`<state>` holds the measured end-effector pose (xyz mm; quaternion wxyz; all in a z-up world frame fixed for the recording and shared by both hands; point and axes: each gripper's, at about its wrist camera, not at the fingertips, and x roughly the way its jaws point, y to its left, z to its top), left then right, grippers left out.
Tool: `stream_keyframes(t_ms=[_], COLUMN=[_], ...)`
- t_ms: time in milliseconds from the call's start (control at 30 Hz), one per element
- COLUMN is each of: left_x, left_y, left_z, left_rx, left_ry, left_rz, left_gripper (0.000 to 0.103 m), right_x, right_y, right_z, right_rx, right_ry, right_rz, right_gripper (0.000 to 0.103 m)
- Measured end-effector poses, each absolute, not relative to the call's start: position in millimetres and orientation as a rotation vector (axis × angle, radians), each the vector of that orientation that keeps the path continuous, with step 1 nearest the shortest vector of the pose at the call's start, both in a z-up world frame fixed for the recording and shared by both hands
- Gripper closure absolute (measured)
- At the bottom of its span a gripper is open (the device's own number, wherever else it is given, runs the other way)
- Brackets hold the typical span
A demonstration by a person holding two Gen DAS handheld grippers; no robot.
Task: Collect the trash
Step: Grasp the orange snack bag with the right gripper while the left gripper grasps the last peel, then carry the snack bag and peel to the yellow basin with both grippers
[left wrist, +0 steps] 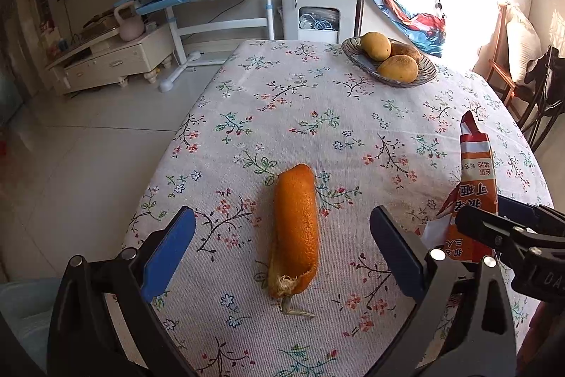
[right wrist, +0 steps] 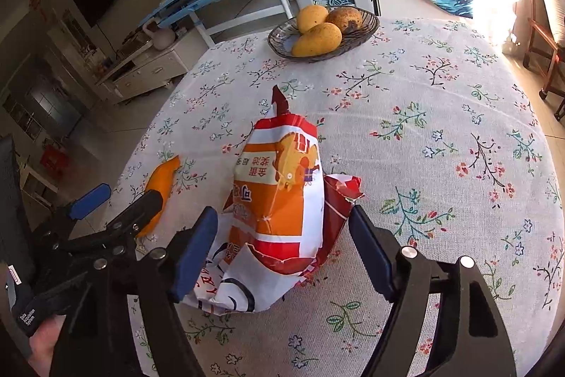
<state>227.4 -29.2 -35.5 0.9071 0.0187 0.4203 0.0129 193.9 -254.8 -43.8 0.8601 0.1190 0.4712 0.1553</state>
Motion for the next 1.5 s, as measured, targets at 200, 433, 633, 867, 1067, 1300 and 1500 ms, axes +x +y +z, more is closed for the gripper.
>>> stream_keyframes(t_ms=[200,433,633,867,1067,1300,1500], left_x=[235.5,241.9,236.7,209.4,174.4,121.7,73.9], left_y=[-31.3,-31.0,-34.1,-23.1,-18.7,-18.0,-22.7], left_z=[-40.2,-51.6,-52.5,-29.1,-11.7,-2.0,-4.2], left_rx=[0.021,-0.02,-0.015,-0.082,-0.117,-0.161,-0.181], left_ry=[0.89,0.922,0.901,0.795,0.734,0.68,0.671], left_rz=[0.013,-0.051,-0.101,-0.12,-0.14,-0.151,-0.172], left_gripper=[0.007,0.04,0.081,0.083,0.083,0.083,0.083], right_x=[197.1,195.8,189.8,173.7,147.3,101.3,69.1], right_y=[-258.1,-261.6,-263.2,-271.0,-262.8,-249.3,-245.7], right_z=[-51.9,-48.4,-38.5,-28.4,-10.6,4.9,9.6], right_rx=[0.298,0.325,0.321,0.33,0.276,0.184,0.148], right_ry=[1.012,1.002,0.965,0.929,0.879,0.803,0.774], right_rz=[0.347,0.379,0.396,0.398,0.421,0.444,0.458], right_gripper=[0.049,0.064,0.067,0.067,0.067,0.067,0.067])
